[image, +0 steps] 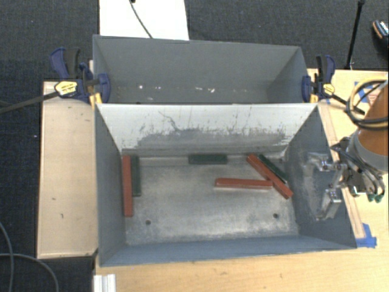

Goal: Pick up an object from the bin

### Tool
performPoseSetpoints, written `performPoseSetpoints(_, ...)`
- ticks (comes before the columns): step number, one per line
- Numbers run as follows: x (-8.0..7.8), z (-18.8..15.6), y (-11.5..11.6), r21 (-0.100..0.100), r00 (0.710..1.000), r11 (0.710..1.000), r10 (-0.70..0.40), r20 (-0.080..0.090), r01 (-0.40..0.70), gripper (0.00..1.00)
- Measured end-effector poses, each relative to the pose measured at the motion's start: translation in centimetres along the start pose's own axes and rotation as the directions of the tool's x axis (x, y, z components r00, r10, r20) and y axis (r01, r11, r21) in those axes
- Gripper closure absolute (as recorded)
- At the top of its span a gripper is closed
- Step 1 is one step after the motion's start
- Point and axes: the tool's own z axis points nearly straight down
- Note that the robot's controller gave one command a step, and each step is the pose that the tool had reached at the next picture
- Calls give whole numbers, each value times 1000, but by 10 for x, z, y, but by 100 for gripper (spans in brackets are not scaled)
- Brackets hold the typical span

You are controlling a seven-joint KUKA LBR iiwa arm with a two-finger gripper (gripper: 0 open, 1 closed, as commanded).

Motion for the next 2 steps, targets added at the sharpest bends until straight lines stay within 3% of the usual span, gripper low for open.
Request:
performPoseSetpoints(1,-50,143,64,-1,992,992,-128,2,128,0)
performPoseSetpoints(2,-93,142,96,-2,995,995,95,11,-95,0)
